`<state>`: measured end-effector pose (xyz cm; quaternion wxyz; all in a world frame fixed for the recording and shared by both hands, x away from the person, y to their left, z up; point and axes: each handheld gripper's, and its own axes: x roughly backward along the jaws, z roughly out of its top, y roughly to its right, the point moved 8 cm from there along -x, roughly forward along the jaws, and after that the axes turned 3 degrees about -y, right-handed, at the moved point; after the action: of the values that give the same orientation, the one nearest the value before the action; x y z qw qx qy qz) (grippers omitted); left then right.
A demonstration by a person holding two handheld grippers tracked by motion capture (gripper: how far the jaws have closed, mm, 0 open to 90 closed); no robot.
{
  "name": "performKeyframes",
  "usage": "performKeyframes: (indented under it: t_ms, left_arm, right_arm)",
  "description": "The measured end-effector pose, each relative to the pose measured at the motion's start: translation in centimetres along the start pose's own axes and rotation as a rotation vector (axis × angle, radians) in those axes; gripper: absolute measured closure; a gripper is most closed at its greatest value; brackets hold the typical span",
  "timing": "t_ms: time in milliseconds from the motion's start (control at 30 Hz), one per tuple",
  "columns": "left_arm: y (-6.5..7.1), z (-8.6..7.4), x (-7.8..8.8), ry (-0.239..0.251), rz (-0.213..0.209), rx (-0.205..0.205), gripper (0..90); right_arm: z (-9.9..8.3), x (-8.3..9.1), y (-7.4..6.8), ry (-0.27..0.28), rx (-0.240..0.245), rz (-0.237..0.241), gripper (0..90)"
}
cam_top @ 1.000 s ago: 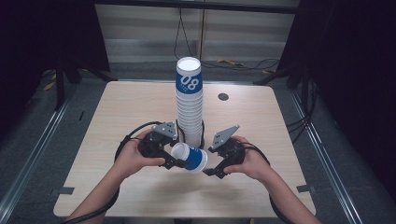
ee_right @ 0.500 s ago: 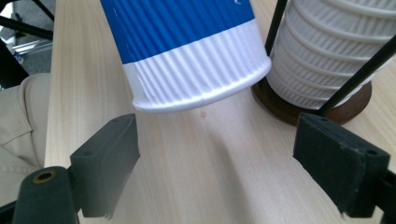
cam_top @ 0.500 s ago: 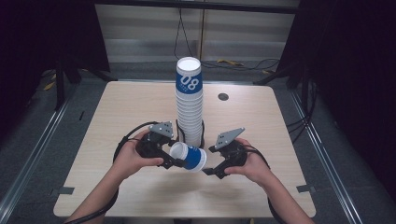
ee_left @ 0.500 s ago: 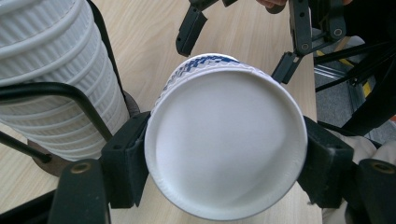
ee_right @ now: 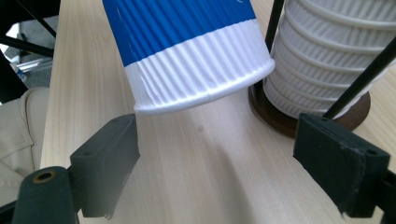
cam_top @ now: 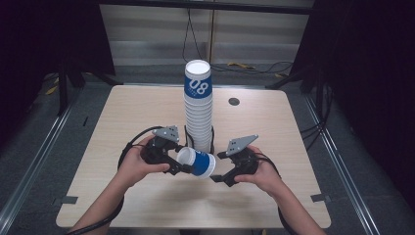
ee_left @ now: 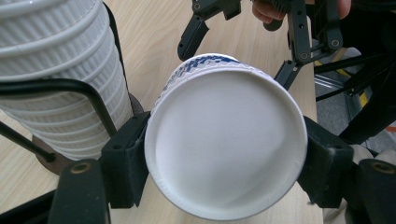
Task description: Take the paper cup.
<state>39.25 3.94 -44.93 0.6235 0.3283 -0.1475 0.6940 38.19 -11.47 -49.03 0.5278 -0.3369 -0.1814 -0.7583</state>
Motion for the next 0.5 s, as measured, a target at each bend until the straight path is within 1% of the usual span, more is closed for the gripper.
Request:
performKeyframes:
  t_ms: [67, 133, 167, 200, 333, 467, 500]
  left_arm:
    - [-0.01, -0.1, 0.06, 0.011, 0.001, 0.003, 28.5]
    - [-0.03, -0.23, 0.22, 0.0, 0.001, 0.004, 28.5]
    - [-0.02, -0.19, 0.2, 0.013, 0.0, 0.013, 28.5]
    - [-0.06, -0.21, 0.25, 0.013, -0.005, 0.01, 28.5]
    - [-0.13, -0.02, 0.38, 0.022, -0.008, 0.01, 28.5]
    - [0.0, 0.1, 0.44, 0.025, -0.012, 0.007, 28.5]
    - [0.03, 0.16, 0.44, 0.033, -0.01, 0.01, 28.5]
  right_arm:
    - [0.02, -0.2, -0.11, 0.002, 0.003, 0.002, 13.6]
    - [0.06, -0.36, -0.33, 0.007, 0.001, 0.009, 13.5]
    - [0.04, -0.4, -0.32, 0.004, 0.006, 0.005, 13.5]
    - [0.05, -0.43, -0.32, 0.006, 0.005, 0.002, 13.5]
    - [0.03, -0.42, -0.42, 0.022, -0.002, 0.001, 13.5]
    - [0.15, -0.29, -0.37, 0.052, -0.011, -0.001, 13.5]
    - [0.17, -0.29, -0.4, 0.052, -0.009, 0.001, 13.5]
